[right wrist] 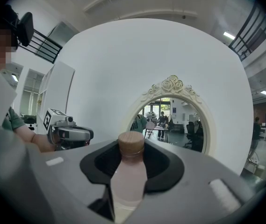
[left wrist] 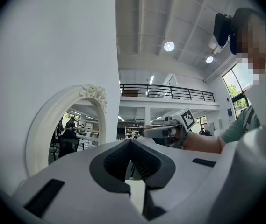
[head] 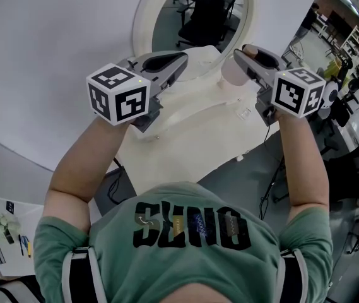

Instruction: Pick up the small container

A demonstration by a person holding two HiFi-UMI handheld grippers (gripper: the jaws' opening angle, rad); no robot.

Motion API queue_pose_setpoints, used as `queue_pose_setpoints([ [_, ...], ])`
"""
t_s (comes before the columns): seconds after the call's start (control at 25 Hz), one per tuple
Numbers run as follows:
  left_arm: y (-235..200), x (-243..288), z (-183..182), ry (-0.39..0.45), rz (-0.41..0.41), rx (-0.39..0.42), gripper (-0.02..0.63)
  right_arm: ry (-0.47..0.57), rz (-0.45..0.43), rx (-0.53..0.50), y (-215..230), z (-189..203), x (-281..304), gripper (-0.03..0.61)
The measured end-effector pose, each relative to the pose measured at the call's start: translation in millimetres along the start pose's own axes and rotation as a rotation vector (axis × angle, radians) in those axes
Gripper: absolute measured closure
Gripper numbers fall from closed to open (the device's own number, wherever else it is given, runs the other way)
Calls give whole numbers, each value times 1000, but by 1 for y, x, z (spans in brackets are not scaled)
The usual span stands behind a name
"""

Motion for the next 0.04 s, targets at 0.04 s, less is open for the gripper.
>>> queue_pose_setpoints([
  [0.04,0,0,0,0,0,0,611,0,0,-1,0,0,0,436],
])
Point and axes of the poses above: the fingertips, and each gripper's own axes: x forward along the fingers, y to its right, z out of its underside, the point moved 6 cm from there along -x, backward along the fingers, and after that the axes turned 6 degrees about x, right-handed, at the moved point
